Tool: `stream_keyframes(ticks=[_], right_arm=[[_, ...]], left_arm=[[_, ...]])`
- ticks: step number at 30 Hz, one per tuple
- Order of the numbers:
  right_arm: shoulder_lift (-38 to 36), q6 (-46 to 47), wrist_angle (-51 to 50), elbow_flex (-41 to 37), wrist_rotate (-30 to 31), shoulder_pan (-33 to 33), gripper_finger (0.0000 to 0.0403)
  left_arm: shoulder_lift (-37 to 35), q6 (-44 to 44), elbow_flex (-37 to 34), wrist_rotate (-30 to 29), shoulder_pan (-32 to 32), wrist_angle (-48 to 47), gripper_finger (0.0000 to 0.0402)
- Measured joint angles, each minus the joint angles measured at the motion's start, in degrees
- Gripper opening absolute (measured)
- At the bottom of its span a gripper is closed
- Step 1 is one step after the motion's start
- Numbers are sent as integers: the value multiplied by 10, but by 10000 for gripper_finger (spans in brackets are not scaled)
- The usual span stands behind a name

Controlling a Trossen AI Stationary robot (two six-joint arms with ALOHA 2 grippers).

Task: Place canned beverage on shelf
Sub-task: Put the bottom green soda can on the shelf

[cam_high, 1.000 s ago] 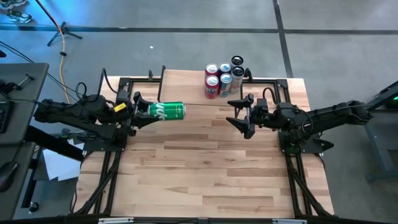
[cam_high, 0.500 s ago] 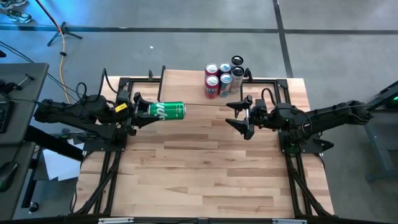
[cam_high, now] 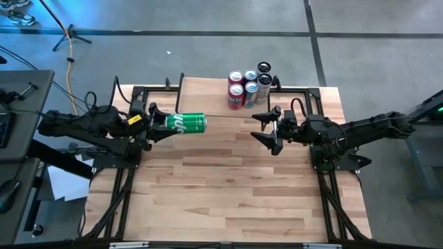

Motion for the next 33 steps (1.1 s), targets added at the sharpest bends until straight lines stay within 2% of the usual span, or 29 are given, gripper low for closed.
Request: stream_keyframes(ticks=[27, 33], right_arm=[[0, 11, 0, 0, 0, 0, 360], [0, 6, -13, 0, 0, 0, 360]], left_arm=[[0, 8, 0, 3, 0, -1, 224], [0, 34, 0, 30, 0, -1, 224]])
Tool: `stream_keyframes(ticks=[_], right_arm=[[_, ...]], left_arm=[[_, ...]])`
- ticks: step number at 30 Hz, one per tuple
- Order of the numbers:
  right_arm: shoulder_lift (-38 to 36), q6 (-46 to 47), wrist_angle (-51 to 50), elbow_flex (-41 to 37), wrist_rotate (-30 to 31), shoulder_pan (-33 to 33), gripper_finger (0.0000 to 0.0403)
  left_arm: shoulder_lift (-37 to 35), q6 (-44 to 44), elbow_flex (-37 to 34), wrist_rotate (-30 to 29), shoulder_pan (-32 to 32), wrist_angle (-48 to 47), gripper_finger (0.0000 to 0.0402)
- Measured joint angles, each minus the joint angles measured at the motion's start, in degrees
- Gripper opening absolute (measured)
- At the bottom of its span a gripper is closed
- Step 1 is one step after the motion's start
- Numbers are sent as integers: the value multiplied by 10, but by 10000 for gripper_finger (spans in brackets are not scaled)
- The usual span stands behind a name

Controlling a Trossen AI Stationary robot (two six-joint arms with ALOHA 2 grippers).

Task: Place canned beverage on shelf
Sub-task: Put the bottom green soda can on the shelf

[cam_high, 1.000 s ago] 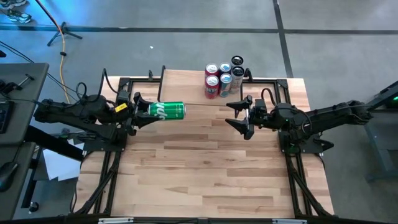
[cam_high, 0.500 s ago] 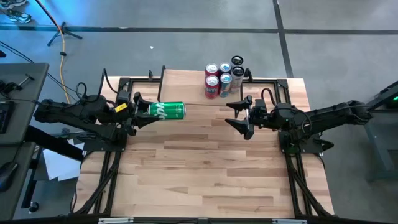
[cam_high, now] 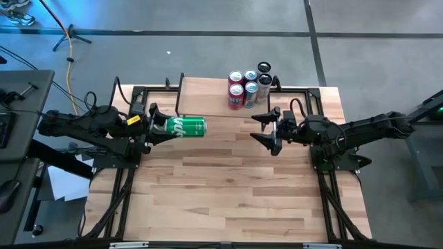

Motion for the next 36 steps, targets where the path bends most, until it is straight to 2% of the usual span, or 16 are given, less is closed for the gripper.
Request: stream_keyframes(ticks=[4, 11, 36], right_arm=[[0, 7, -33, 0, 3, 0, 360], [0, 72, -88, 0, 47, 0, 360], [0, 104, -65, 0, 68, 0, 360]], left_arm=[[0, 17, 0, -1, 0, 0, 224], [1, 31, 0, -4, 0, 0, 224], [5, 41, 0, -6, 0, 5, 224]])
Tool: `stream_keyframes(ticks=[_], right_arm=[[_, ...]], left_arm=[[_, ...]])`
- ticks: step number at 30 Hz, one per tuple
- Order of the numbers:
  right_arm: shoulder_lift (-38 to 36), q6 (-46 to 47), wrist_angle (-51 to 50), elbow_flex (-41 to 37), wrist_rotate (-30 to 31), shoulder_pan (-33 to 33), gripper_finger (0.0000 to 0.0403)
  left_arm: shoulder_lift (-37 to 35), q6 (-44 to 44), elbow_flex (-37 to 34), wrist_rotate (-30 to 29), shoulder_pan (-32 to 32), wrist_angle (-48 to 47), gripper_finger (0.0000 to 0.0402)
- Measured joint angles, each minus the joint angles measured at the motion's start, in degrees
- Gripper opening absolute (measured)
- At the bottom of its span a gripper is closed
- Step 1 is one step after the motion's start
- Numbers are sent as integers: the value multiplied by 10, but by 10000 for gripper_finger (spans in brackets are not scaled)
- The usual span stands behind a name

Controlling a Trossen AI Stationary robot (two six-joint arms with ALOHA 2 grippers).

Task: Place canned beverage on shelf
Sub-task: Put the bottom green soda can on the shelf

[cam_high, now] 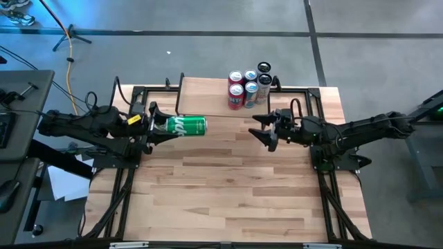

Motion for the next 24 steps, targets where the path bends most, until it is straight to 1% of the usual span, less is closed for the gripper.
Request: stream_keyframes(ticks=[6, 11, 13, 15, 17, 19, 21, 24], right_arm=[[0, -9, 56, 0, 2, 0, 360], [0, -64, 112, 0, -13, 0, 360], [0, -89, 142, 0, -28, 0, 360], [0, -118, 168, 0, -47, 0, 360], [0, -146, 185, 0, -57, 0, 360], [0, -167, 184, 0, -57, 0, 360], [0, -182, 183, 0, -56, 0, 360], [0, -195, 180, 0, -50, 0, 360]], left_arm=[[23, 0, 0, -18, 0, -3, 224], [60, -4, 0, -46, 0, 2, 224], [77, -6, 2, -63, 0, 8, 224], [102, -18, 21, -80, 3, 3, 224], [133, -23, 61, -84, 16, -12, 224], [165, -24, 119, -87, 34, -66, 224], [205, -34, 190, -101, 57, -152, 224], [274, -61, 314, -109, 103, -332, 224]])
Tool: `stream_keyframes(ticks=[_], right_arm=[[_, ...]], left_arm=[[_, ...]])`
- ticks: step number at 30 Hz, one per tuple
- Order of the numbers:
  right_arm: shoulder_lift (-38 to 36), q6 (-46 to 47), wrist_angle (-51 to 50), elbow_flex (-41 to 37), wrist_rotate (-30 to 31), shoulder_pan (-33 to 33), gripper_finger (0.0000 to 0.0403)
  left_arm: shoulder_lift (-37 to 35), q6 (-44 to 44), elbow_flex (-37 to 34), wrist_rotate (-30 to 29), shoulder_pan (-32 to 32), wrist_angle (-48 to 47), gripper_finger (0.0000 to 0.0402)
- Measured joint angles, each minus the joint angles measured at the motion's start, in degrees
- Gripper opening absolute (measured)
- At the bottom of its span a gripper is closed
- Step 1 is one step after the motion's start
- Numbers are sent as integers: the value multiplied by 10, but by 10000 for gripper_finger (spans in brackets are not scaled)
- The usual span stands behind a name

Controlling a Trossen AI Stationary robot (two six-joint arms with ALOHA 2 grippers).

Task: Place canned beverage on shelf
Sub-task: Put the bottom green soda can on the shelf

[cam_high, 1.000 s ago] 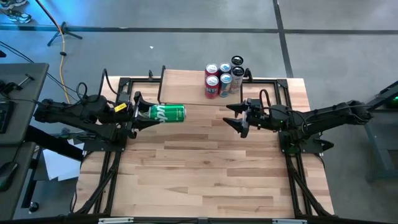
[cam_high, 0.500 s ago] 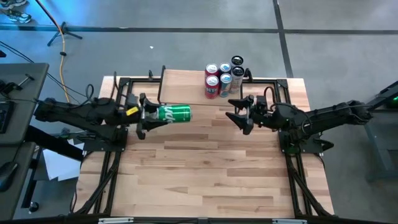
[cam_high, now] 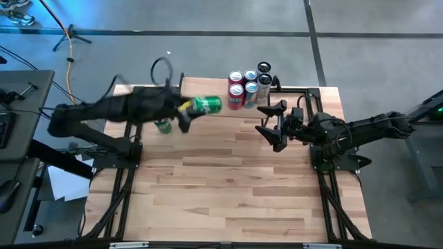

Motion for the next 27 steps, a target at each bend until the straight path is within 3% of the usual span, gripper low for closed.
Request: stream_keyframes(ticks=[5, 11, 21, 27], right_arm=[[0, 3, -16, 0, 2, 0, 360], [0, 60, -74, 0, 2, 0, 360], [0, 176, -148, 0, 6, 0, 360], [0, 197, -152, 0, 14, 0, 360]], left_arm=[[111, -55, 198, 62, 89, -256, 224], [207, -40, 333, 139, 167, -400, 224], [290, -4, 359, 238, 254, -482, 224], [331, 46, 359, 241, 278, -488, 243]])
